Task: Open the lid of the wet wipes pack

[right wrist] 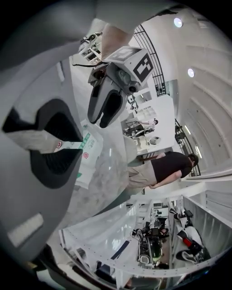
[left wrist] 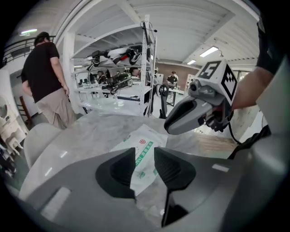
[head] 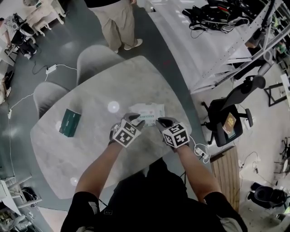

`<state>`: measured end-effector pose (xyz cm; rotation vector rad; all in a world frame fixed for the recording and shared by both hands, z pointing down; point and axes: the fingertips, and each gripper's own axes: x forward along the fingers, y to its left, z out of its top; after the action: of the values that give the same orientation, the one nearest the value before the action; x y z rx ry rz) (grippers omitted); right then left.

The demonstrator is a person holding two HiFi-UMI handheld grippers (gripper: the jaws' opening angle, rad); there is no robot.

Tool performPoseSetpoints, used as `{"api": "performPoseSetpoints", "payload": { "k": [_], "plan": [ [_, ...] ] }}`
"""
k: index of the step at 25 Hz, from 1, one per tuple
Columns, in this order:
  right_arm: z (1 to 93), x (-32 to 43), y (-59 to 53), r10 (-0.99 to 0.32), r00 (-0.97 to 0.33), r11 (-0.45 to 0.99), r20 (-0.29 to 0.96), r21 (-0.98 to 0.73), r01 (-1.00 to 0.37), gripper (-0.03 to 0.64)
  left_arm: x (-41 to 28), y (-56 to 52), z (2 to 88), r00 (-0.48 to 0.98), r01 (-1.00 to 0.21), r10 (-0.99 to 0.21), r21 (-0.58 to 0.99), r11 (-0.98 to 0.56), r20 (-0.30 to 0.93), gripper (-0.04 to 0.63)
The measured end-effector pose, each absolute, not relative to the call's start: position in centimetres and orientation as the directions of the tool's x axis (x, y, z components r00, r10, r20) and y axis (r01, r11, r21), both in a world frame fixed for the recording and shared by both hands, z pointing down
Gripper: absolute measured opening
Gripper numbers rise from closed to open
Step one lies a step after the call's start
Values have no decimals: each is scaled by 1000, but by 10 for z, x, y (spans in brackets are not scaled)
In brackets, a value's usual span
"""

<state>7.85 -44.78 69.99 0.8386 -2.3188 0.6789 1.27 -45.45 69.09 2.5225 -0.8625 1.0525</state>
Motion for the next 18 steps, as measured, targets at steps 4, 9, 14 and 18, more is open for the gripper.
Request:
{"api": "performPoseSetpoints", "payload": {
  "k": [4,9,14,18],
  "plan": [
    [722,79,-454,-374,-614,682,695,-242,-690,56,16,-460,717,511,-574,-386,-30,-818,768,140],
    [746,77,-455,-317,-593,705,740,-235,-669,90,25,-463,735,474,-493,-347,-83,-866,809,167],
    [771,75,-454,-292,-559,712,776,-215,-669,91,31,-465,751,444,-421,-316,-116,-900,839,179],
    [770,73,-456,-323,-552,720,769,-179,-671,89,36,-469,756,416,-384,-319,-153,-911,851,184]
  ]
}}
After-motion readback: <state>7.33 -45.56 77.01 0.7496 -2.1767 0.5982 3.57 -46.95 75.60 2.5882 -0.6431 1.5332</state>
